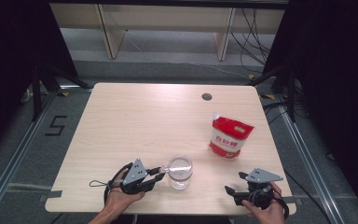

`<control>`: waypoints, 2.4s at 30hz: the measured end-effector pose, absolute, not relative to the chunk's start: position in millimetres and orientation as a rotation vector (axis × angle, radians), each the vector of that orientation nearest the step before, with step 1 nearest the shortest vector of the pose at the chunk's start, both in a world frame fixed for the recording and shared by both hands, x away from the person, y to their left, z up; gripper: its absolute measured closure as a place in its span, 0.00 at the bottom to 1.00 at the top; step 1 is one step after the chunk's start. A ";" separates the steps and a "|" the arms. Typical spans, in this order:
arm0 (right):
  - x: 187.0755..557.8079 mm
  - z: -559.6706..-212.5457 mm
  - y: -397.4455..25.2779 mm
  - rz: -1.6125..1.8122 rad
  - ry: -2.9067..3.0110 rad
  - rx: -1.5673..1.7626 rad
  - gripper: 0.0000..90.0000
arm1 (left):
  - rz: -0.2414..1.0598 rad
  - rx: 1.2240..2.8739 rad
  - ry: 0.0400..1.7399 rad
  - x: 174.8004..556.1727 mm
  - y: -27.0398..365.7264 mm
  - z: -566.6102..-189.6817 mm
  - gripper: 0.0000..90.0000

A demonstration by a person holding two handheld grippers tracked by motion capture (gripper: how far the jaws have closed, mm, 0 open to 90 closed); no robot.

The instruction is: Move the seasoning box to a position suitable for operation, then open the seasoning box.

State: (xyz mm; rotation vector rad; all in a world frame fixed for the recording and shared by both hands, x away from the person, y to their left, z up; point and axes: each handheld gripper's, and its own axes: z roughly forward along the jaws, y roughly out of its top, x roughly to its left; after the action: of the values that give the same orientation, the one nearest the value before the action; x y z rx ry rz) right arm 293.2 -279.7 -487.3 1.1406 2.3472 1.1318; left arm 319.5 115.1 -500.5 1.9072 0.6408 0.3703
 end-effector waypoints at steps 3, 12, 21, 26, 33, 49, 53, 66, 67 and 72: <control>293.6 -487.1 -280.1 1.123 2.345 1.127 0.26 | 0.355 1.919 0.623 319.9 114.6 -500.3 0.82; 295.3 -487.4 -281.6 1.122 2.349 1.096 0.26 | 0.353 1.929 0.606 321.7 114.7 -499.2 0.81; 295.5 -487.7 -281.7 1.123 2.350 1.094 0.26 | 0.356 1.930 0.617 325.5 116.6 -498.4 0.81; 296.4 -488.9 -281.6 1.133 2.370 1.088 0.26 | 0.332 1.920 0.648 327.9 116.3 -498.7 0.75; 297.6 -490.2 -285.1 1.142 2.345 1.076 0.26 | 0.303 1.949 0.644 319.6 120.8 -487.2 0.56; 295.8 -489.9 -284.4 1.128 2.355 1.069 0.26 | 0.273 1.925 0.690 307.8 127.9 -469.9 0.33; 294.2 -490.5 -282.8 1.144 2.354 1.112 0.26 | 0.253 1.896 0.723 304.6 127.0 -465.1 0.29; 298.5 -490.6 -281.7 1.162 2.369 1.065 0.25 | 0.265 1.851 0.683 301.0 130.1 -445.3 0.40; 296.2 -489.8 -279.8 1.161 2.366 1.118 0.25 | 0.266 1.847 0.674 300.6 130.5 -444.1 0.43; 300.0 -489.7 -280.1 1.199 2.377 1.039 0.24 | 0.314 1.822 0.705 300.7 130.7 -439.5 0.66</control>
State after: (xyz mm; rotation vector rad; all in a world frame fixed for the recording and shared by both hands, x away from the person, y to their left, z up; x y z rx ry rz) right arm 300.0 -280.1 -489.7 1.0388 2.3766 1.1988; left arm 300.7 130.7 -439.5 1.8216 0.7048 0.3138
